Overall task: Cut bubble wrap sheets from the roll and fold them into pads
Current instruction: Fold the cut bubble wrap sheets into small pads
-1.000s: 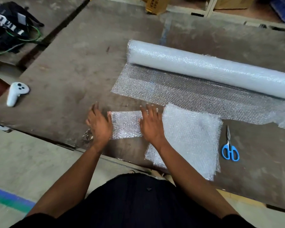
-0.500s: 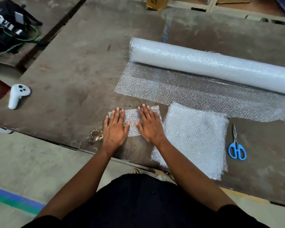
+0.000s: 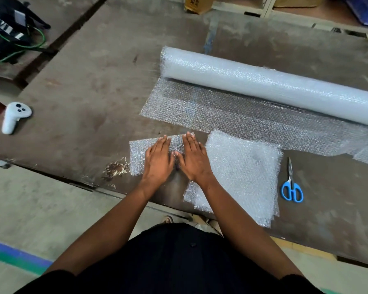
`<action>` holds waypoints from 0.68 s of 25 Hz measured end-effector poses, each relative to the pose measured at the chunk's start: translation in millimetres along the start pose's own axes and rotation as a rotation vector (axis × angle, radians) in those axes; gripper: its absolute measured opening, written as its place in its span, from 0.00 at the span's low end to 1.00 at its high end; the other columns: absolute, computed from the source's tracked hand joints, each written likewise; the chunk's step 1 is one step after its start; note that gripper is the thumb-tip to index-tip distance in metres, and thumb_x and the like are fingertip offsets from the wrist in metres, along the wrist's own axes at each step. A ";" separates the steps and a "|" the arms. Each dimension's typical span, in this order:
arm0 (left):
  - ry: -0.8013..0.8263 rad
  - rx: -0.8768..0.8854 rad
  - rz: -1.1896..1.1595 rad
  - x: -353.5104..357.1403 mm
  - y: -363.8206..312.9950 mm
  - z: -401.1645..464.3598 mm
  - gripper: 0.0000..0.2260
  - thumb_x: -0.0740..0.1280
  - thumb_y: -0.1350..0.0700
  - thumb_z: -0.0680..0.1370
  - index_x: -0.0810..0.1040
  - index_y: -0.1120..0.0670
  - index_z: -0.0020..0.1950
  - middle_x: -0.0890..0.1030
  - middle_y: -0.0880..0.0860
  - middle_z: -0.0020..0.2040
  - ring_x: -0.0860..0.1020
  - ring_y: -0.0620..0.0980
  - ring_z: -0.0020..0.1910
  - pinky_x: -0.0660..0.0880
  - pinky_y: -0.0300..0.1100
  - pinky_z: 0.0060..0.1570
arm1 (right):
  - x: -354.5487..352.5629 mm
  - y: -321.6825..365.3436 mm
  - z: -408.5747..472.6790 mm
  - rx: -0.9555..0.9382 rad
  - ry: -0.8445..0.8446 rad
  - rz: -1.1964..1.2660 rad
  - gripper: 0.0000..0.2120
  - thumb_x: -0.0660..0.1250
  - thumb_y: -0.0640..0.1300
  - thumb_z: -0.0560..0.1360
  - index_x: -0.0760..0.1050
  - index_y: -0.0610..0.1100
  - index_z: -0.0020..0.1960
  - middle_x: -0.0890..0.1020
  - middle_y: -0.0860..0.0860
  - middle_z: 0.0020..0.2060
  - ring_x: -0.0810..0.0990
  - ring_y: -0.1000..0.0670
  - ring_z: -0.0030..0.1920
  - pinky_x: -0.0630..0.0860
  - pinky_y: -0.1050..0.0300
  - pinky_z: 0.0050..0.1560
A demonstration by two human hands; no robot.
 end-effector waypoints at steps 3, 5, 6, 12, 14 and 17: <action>-0.021 0.076 -0.086 6.6 -43.3 3.6 0.21 0.63 0.54 0.84 0.71 0.53 0.78 0.75 0.53 0.73 0.72 0.53 0.73 0.67 0.54 0.74 | -24.0 -24.6 -25.1 0.015 -0.155 -0.023 0.31 0.53 0.59 0.88 0.57 0.43 0.85 0.61 0.46 0.84 0.57 0.47 0.84 0.57 0.46 0.81; -0.007 0.150 -0.154 19.8 -72.8 11.1 0.20 0.64 0.56 0.84 0.72 0.54 0.77 0.76 0.54 0.70 0.74 0.54 0.68 0.70 0.52 0.71 | -38.9 -51.6 -42.3 0.082 -0.238 -0.079 0.28 0.55 0.55 0.88 0.60 0.42 0.84 0.65 0.45 0.82 0.62 0.46 0.83 0.63 0.44 0.78; 0.012 0.163 -0.205 28.3 -85.9 17.0 0.20 0.64 0.57 0.84 0.72 0.56 0.77 0.77 0.55 0.69 0.75 0.55 0.67 0.72 0.52 0.70 | -45.6 -66.1 -50.5 0.147 -0.261 -0.105 0.27 0.56 0.53 0.88 0.62 0.42 0.83 0.67 0.44 0.82 0.64 0.44 0.82 0.66 0.42 0.77; 0.144 -0.098 -0.400 71.2 -130.1 66.7 0.20 0.71 0.53 0.81 0.78 0.59 0.71 0.80 0.61 0.66 0.75 0.60 0.68 0.69 0.47 0.69 | -53.1 -132.2 -86.8 0.264 -0.084 -0.148 0.36 0.57 0.66 0.84 0.63 0.43 0.83 0.66 0.41 0.82 0.63 0.37 0.82 0.66 0.36 0.75; 0.105 -0.121 -0.350 76.0 -135.2 74.9 0.19 0.74 0.52 0.79 0.79 0.56 0.68 0.81 0.60 0.63 0.76 0.59 0.66 0.70 0.47 0.67 | -53.3 -139.5 -89.9 0.239 -0.018 -0.139 0.38 0.56 0.69 0.83 0.61 0.45 0.84 0.62 0.42 0.84 0.59 0.38 0.83 0.63 0.37 0.76; 0.076 -0.120 -0.262 73.4 -142.3 74.2 0.21 0.75 0.53 0.79 0.75 0.51 0.70 0.80 0.59 0.59 0.77 0.57 0.62 0.75 0.49 0.58 | -58.2 -138.7 -86.7 0.243 0.032 -0.103 0.37 0.58 0.66 0.84 0.59 0.46 0.85 0.59 0.44 0.85 0.56 0.39 0.84 0.61 0.38 0.78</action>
Point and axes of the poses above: each hand's wrist, its own z-axis towards the middle knuckle, its own x-axis out of the palm, y = z × x, the point moved 3 cm from there along z, towards the middle knuckle
